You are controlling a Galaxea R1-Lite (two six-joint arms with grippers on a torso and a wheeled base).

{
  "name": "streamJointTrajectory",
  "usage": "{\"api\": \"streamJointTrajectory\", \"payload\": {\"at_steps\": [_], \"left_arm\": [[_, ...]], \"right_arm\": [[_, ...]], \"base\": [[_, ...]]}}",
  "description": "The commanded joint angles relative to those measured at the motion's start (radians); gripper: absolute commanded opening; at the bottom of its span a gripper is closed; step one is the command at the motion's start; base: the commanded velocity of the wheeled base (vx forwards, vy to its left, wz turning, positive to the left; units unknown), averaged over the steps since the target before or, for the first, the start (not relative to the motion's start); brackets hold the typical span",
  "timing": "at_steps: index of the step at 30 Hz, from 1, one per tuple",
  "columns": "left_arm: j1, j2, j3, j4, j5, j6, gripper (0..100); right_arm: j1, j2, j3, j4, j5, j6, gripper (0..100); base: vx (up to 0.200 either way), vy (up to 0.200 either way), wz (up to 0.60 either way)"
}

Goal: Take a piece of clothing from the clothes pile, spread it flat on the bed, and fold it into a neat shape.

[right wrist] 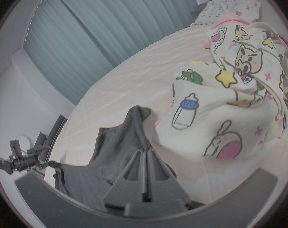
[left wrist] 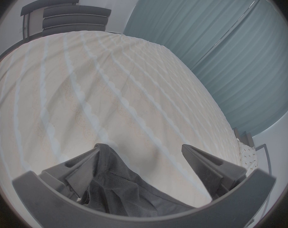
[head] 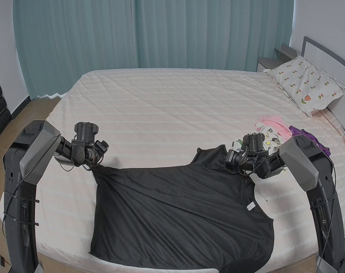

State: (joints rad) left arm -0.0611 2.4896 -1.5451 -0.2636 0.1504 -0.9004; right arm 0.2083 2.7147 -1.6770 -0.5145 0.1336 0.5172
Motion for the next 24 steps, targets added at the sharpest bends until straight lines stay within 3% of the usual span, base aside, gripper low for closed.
{"api": "streamJointTrajectory", "payload": {"at_steps": [1,7,12,21,24], "left_arm": [[0.001,0.002,-0.012,-0.003,0.001,0.002,100],[0.003,0.015,-0.063,-0.002,0.009,0.002,100],[0.003,0.055,-0.124,-0.002,0.024,0.003,100],[0.003,0.138,-0.225,0.003,0.051,0.009,100],[0.003,0.157,-0.270,0.001,0.049,0.009,100]], "right_arm": [[-0.013,0.005,-0.041,-0.001,-0.016,0.023,0],[-0.055,0.005,-0.081,-0.009,-0.063,0.037,0],[-0.064,0.017,-0.087,-0.078,-0.088,0.098,0],[-0.066,0.042,-0.135,-0.128,-0.123,0.106,0],[-0.070,0.080,-0.222,-0.153,-0.189,0.109,0]], "base": [[0.000,0.000,0.00],[0.000,0.000,0.00],[0.000,0.000,0.00],[0.000,0.000,0.00],[0.000,0.000,0.00]]}}
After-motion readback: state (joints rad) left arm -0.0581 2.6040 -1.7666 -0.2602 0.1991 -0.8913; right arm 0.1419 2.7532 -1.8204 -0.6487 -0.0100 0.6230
